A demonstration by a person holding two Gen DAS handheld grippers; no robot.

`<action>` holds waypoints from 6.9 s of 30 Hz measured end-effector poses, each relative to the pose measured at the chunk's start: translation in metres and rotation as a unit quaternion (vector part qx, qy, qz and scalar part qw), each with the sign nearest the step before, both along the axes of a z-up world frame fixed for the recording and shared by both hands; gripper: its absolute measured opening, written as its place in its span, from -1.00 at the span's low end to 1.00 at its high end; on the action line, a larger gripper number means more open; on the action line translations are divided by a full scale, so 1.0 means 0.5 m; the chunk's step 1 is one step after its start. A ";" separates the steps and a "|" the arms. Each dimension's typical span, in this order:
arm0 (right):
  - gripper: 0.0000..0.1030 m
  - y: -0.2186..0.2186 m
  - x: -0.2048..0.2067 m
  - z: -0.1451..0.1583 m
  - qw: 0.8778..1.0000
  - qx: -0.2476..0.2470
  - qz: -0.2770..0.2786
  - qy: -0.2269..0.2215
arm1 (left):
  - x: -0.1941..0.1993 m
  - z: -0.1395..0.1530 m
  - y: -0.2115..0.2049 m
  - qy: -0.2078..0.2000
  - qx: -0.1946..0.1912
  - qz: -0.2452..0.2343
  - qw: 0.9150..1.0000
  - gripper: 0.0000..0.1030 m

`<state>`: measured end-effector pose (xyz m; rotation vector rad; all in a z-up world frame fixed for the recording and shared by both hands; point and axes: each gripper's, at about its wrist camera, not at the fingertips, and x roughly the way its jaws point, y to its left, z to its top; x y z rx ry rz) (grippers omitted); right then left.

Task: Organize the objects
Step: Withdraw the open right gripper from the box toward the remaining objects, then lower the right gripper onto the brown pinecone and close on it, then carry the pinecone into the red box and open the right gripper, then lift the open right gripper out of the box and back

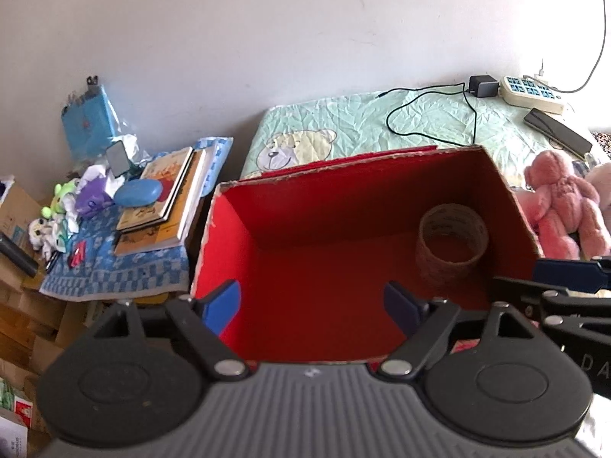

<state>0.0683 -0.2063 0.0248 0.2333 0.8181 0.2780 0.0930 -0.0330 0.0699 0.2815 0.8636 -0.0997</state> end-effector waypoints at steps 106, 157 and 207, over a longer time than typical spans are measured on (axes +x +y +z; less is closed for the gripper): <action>-0.25 -0.165 -0.060 0.021 0.976 0.167 -0.035 0.132 | -0.138 0.020 -0.119 0.021 -0.223 -0.304 0.926 -0.33; -0.14 0.138 0.225 -0.128 0.911 -0.270 0.127 0.285 | 0.133 -0.218 -0.036 0.219 -0.330 -0.222 0.891 -0.33; -0.18 0.052 0.083 -0.010 0.997 -0.050 -0.008 0.065 | 0.015 -0.048 0.058 0.044 -0.065 -0.056 0.995 0.30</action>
